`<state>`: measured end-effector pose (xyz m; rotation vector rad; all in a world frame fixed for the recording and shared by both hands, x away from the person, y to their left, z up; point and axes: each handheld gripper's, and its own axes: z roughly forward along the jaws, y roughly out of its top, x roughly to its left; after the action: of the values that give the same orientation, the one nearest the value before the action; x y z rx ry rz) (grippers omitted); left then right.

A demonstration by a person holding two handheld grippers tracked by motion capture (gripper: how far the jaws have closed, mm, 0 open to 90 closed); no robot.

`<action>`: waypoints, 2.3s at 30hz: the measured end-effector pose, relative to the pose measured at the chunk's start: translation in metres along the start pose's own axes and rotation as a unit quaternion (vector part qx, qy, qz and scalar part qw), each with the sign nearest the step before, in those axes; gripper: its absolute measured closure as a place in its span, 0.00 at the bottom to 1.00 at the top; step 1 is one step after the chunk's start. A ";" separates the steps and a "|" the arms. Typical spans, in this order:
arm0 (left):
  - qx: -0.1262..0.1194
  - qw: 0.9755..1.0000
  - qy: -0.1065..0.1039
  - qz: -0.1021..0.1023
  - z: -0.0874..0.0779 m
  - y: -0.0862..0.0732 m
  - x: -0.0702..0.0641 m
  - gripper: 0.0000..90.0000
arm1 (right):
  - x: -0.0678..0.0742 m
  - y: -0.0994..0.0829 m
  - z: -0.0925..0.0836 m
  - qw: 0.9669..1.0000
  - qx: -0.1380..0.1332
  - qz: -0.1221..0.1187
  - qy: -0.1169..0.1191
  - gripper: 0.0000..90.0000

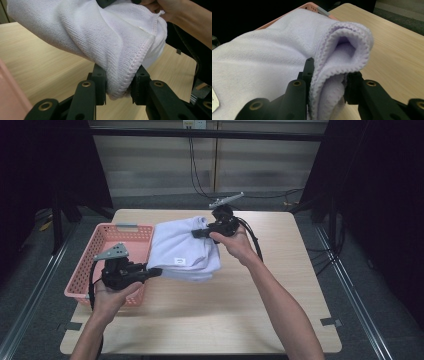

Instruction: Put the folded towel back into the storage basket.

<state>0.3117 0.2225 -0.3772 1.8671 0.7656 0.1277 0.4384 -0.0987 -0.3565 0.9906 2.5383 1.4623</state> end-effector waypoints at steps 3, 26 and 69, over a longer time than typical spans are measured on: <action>-0.005 1.000 0.004 -0.006 -0.009 0.001 0.006 0.78 | 0.004 0.007 0.009 1.000 0.005 -0.001 0.002 0.76; -0.042 0.996 0.067 -0.043 -0.088 -0.015 0.044 0.78 | 0.046 0.067 0.085 0.999 0.018 -0.016 0.032 0.76; 0.051 0.974 0.180 -0.128 -0.122 -0.102 0.118 0.77 | 0.083 0.034 0.231 0.997 0.067 0.027 0.007 0.74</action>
<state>0.3075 0.4097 -0.4437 1.8458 1.2767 0.2705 0.4692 0.1344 -0.4351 1.0778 2.6714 1.3301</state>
